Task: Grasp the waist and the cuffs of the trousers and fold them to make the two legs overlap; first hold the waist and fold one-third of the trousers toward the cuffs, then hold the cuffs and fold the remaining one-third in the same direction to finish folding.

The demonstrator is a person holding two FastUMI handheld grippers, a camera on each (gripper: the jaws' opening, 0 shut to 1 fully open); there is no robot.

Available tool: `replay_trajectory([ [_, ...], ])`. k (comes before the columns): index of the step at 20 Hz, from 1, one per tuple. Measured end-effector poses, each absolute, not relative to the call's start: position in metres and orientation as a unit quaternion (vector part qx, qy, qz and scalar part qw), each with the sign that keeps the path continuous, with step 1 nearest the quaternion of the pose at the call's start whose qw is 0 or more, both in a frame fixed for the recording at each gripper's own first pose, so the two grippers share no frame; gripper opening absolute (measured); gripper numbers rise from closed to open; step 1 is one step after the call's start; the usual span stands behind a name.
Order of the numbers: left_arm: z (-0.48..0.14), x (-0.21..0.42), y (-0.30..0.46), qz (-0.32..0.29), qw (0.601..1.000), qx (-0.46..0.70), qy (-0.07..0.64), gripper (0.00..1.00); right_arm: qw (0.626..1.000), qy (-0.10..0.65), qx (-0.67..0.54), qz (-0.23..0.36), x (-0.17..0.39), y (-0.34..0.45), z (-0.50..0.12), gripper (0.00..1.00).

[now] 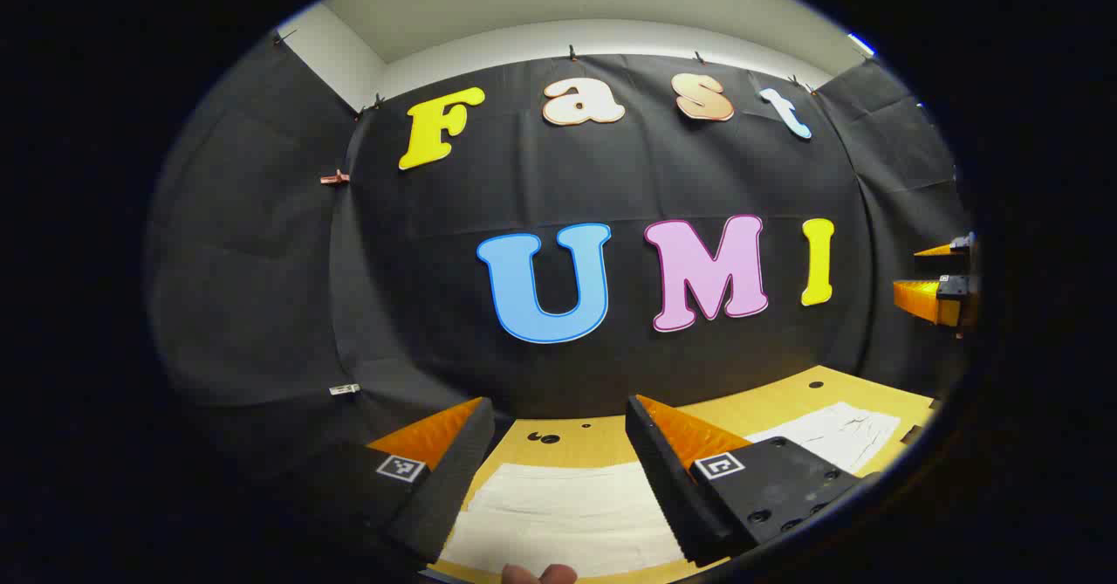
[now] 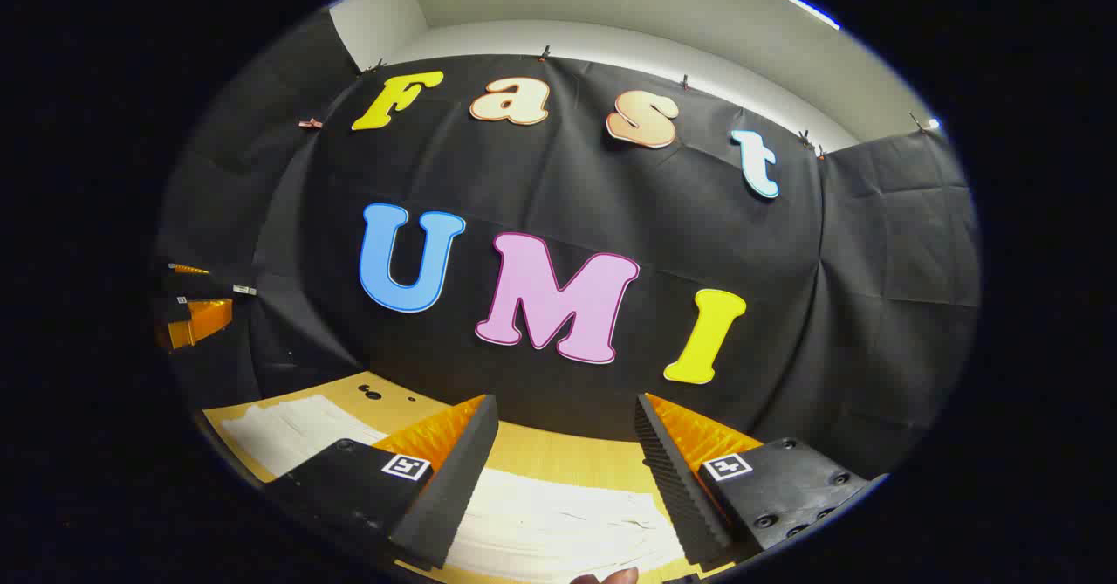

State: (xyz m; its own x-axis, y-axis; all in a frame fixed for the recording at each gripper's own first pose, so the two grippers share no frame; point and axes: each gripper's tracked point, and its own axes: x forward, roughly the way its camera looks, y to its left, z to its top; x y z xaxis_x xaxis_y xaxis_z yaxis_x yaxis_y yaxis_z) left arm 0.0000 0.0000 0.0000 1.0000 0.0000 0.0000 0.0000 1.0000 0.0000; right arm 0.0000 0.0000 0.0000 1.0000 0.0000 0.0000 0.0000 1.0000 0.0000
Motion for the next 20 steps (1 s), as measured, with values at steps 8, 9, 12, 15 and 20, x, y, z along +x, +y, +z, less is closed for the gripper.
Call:
replay_trajectory([
  [8,-0.001,0.006,-0.003,-0.015,1.000,0.019,-0.001,0.96,1.000,0.002,-0.007,0.000,0.001,0.002,-0.004,0.97],
  [9,-0.001,0.006,-0.003,-0.017,1.000,0.020,0.000,0.96,1.000,0.003,-0.008,-0.001,0.001,0.001,-0.005,0.97],
  [12,-0.003,0.007,-0.004,-0.018,1.000,0.025,0.003,0.96,1.000,0.005,-0.011,-0.002,0.002,0.000,-0.006,0.97],
  [15,-0.002,0.008,-0.004,-0.019,0.999,0.037,-0.004,0.96,1.000,0.000,-0.024,-0.002,0.001,-0.001,-0.004,0.97],
  [20,-0.027,0.007,0.004,-0.053,0.985,0.165,-0.008,0.96,0.993,0.001,-0.116,0.010,-0.002,-0.013,-0.016,0.97],
])
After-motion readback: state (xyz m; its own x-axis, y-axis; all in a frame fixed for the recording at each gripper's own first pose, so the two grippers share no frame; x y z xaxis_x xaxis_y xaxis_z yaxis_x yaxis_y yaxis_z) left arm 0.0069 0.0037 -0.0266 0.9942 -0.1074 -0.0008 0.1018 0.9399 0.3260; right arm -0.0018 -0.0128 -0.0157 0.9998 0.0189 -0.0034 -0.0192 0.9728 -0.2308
